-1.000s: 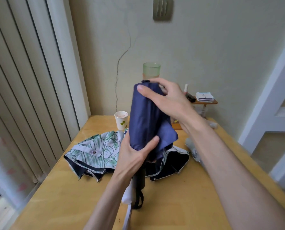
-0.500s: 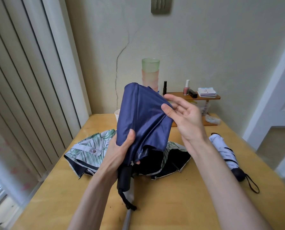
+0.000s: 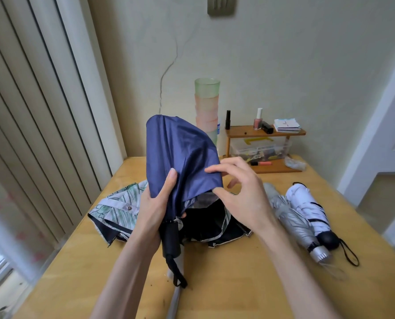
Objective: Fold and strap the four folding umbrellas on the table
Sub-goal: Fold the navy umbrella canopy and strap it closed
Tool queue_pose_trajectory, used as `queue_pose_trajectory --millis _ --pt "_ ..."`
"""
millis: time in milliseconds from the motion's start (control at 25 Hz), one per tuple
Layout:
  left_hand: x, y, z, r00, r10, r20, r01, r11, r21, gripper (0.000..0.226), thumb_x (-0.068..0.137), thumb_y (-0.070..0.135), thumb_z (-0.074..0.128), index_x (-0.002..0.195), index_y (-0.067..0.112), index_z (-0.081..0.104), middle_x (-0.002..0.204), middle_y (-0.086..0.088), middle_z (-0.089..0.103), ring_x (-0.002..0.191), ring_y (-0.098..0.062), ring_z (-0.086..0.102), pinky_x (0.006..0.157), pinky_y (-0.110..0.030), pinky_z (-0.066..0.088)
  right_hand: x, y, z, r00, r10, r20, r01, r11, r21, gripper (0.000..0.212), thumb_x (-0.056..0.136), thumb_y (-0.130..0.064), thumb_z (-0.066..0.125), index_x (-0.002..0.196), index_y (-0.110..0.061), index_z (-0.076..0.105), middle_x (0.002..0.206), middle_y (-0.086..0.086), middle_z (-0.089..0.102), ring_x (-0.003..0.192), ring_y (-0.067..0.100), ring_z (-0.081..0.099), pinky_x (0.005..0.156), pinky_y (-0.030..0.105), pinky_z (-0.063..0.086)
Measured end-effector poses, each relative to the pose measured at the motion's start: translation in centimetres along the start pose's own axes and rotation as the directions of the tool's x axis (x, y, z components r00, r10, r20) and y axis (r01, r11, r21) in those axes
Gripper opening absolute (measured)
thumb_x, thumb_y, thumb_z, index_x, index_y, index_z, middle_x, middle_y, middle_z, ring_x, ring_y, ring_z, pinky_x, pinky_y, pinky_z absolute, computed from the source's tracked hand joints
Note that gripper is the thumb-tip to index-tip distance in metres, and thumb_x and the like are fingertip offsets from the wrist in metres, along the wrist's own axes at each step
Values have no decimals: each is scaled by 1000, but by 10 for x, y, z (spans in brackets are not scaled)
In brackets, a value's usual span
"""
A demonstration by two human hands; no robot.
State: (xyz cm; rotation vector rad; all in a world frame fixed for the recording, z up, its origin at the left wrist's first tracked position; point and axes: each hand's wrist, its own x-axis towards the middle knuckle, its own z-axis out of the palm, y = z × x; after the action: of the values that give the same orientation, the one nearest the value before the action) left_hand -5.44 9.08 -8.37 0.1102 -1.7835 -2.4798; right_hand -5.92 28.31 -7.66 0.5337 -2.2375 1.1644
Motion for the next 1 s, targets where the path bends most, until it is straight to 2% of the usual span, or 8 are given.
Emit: queue_pose_trajectory --millis 120,240,360,440,560,720,880,1000 --pt "3 -3 1 999 34 -16 -33 999 11 47 87 40 81 127 19 69 106 0 80 90 -22 78 78 -39 61 -2 2 12 947 123 -298 -107 992 69 40 87 5 72 114 -24 74 105 -11 73 83 10 70 69 28 58" --pt "6 -2 2 994 45 -97 -48 998 -37 46 87 38 83 128 23 68 114 6 80 104 -16 77 97 -39 58 -6 9 13 804 214 -555 -205 976 80 23 100 -14 62 116 -27 69 87 -8 76 72 16 73 67 45 60" --pt "7 1 -3 991 58 -120 -66 996 -63 47 86 38 85 127 24 67 111 9 80 102 -13 77 97 -37 59 -6 14 9 853 261 -452 -203 964 174 22 98 -17 69 119 -26 69 90 -8 77 76 15 75 72 44 62" --pt "7 0 -4 994 56 -96 -60 998 -37 52 83 38 87 128 23 67 113 7 80 104 -15 77 100 -40 58 -5 10 10 898 319 -302 -248 935 252 36 91 -9 78 122 -24 68 97 -13 77 83 8 74 73 28 61" --pt "8 -1 -4 997 56 -56 -56 998 0 54 81 31 89 129 18 67 116 3 80 107 -18 77 103 -44 57 -3 7 11 885 327 -331 -254 936 244 37 86 6 75 93 -30 69 79 -23 72 71 1 64 66 13 48" --pt "12 1 -15 999 34 -23 -35 998 -49 42 88 15 82 128 16 67 118 -4 79 109 -27 76 104 -49 56 -3 9 -1 840 244 -485 -154 964 218 43 84 14 69 102 -25 71 89 -15 75 83 6 70 76 19 53" --pt "13 0 -17 998 60 -9 -61 997 -40 42 89 16 81 129 18 67 118 -1 79 109 -22 76 101 -44 57 0 11 -1 904 293 -311 -172 916 363 36 88 12 73 100 -21 70 87 -5 78 82 12 75 73 21 56" --pt "14 -4 -12 997 73 -9 -74 996 -59 52 88 18 82 136 17 62 122 2 78 111 -17 75 98 -39 57 1 8 -1 920 327 -216 -217 884 414 37 90 15 70 100 -21 68 84 -7 79 78 9 75 68 19 56"
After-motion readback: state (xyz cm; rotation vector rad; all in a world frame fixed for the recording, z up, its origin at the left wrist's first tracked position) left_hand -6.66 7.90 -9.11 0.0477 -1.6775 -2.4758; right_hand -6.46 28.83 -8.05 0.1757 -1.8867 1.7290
